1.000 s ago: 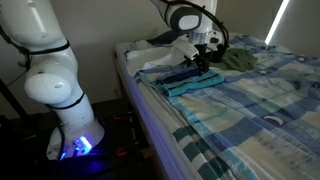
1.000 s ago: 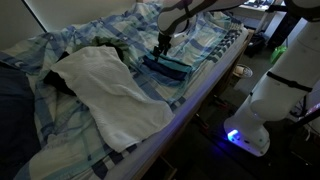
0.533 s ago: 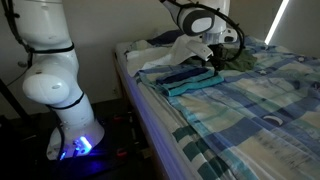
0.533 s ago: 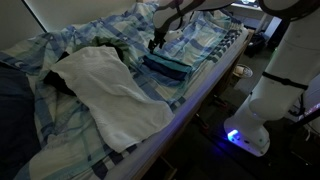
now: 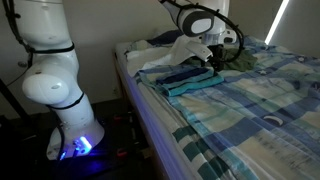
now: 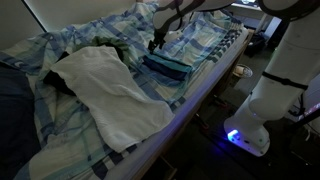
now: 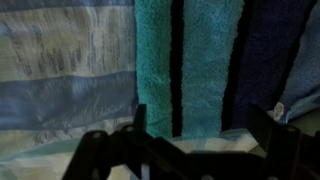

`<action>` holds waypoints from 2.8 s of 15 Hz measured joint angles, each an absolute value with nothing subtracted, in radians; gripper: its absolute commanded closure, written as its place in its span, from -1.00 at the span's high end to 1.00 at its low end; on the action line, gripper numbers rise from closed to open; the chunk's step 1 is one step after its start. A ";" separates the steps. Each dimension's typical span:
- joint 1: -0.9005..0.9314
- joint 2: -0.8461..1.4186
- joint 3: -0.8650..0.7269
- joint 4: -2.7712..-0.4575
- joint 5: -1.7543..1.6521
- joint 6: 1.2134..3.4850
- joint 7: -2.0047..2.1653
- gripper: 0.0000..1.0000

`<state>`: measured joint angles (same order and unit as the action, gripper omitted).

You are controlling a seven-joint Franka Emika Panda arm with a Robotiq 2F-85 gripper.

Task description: Fold the towel

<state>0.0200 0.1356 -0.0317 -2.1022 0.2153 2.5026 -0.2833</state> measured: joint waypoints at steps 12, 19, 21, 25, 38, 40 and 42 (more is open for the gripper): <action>-0.057 0.264 0.002 -1.941 0.283 2.445 -0.304 1.00; -0.085 0.342 0.026 -1.849 0.300 2.364 -0.306 1.00; -0.096 0.347 0.026 -1.835 0.300 2.324 -0.300 1.00; -0.100 0.347 0.026 -1.825 0.300 2.231 -0.267 1.00; -0.136 0.393 0.044 -1.813 0.490 2.112 -0.347 0.17; -0.145 0.404 0.044 -1.808 0.511 2.107 -0.361 -0.14; -0.156 0.410 0.044 -1.803 0.524 2.103 -0.372 -0.45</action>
